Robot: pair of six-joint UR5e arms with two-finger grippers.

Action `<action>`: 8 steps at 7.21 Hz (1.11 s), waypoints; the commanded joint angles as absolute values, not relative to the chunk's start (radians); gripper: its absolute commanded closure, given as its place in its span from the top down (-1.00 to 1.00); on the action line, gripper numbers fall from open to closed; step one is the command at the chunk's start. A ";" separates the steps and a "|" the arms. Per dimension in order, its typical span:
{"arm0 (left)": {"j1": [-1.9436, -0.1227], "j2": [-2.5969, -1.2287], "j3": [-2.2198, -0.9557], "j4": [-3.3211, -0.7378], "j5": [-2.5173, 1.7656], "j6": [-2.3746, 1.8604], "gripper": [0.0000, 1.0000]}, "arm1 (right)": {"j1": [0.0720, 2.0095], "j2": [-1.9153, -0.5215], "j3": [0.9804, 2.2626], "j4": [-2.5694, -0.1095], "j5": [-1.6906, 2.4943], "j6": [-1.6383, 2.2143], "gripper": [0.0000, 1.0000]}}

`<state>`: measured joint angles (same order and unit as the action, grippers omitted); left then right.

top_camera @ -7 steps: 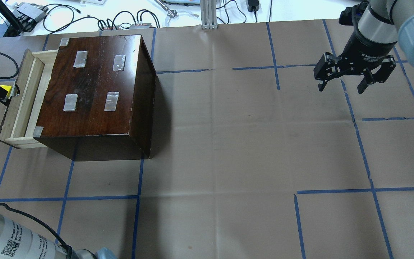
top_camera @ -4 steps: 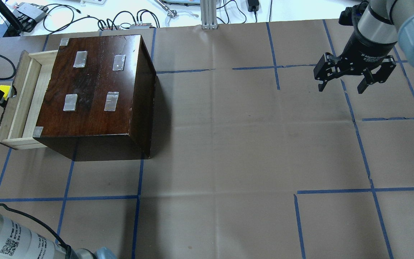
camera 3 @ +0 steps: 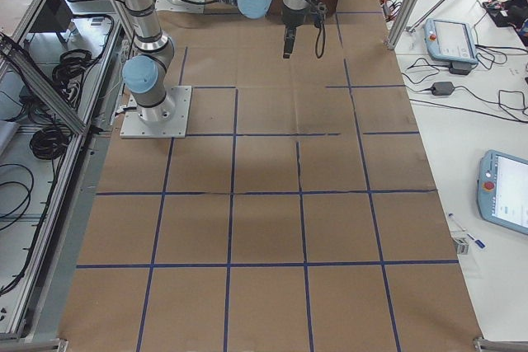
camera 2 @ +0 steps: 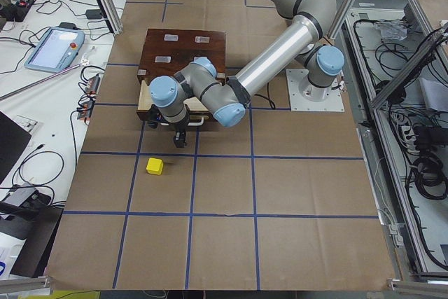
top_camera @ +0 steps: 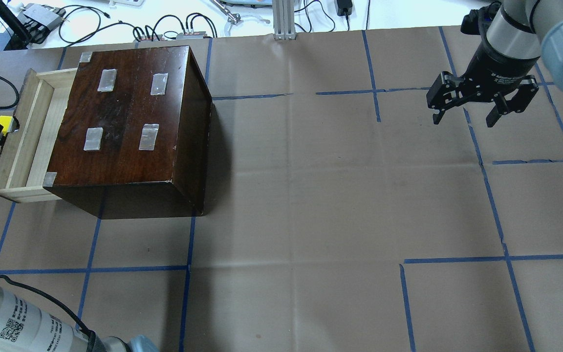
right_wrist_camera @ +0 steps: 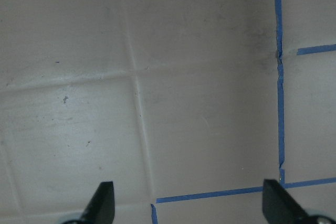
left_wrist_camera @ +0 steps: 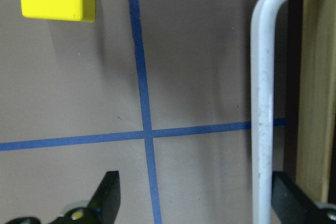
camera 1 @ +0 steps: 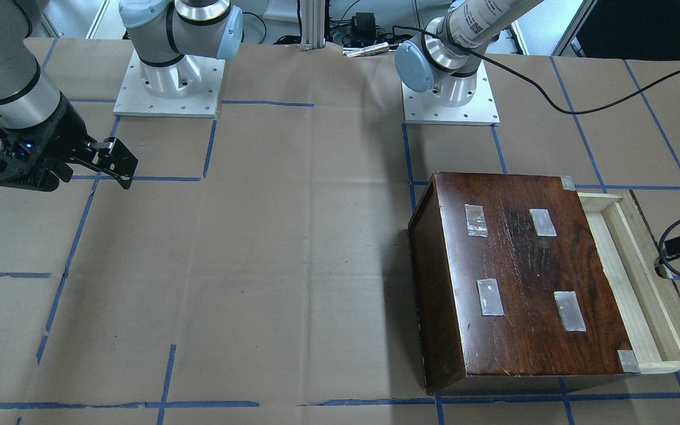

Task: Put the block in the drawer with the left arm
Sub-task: 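Release the handle and lower the left gripper over the yellow cube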

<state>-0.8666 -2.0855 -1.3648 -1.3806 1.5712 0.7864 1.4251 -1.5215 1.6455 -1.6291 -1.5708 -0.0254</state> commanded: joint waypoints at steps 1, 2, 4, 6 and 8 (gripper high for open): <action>-0.862 -2.086 -1.361 -1.381 1.581 0.795 0.95 | 1.425 -1.522 1.644 -1.629 -1.571 -0.025 1.00; -0.859 -2.086 -1.356 -1.379 1.583 0.799 0.95 | 1.425 -1.522 1.644 -1.629 -1.571 -0.025 1.00; -0.856 -2.088 -1.350 -1.379 1.583 0.801 0.95 | 1.425 -1.522 1.646 -1.629 -1.571 -0.026 1.00; -0.856 -2.117 -1.281 -1.381 1.580 0.801 0.97 | 1.425 -1.522 1.644 -1.629 -1.571 -0.025 1.00; -0.856 -2.199 -1.176 -1.381 1.577 0.824 0.97 | 1.425 -1.522 1.646 -1.629 -1.571 -0.025 1.00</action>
<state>-0.8561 -2.1501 -1.2416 -1.3803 1.5802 0.8078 1.4251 -1.5214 1.6453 -1.6291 -1.5708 -0.0248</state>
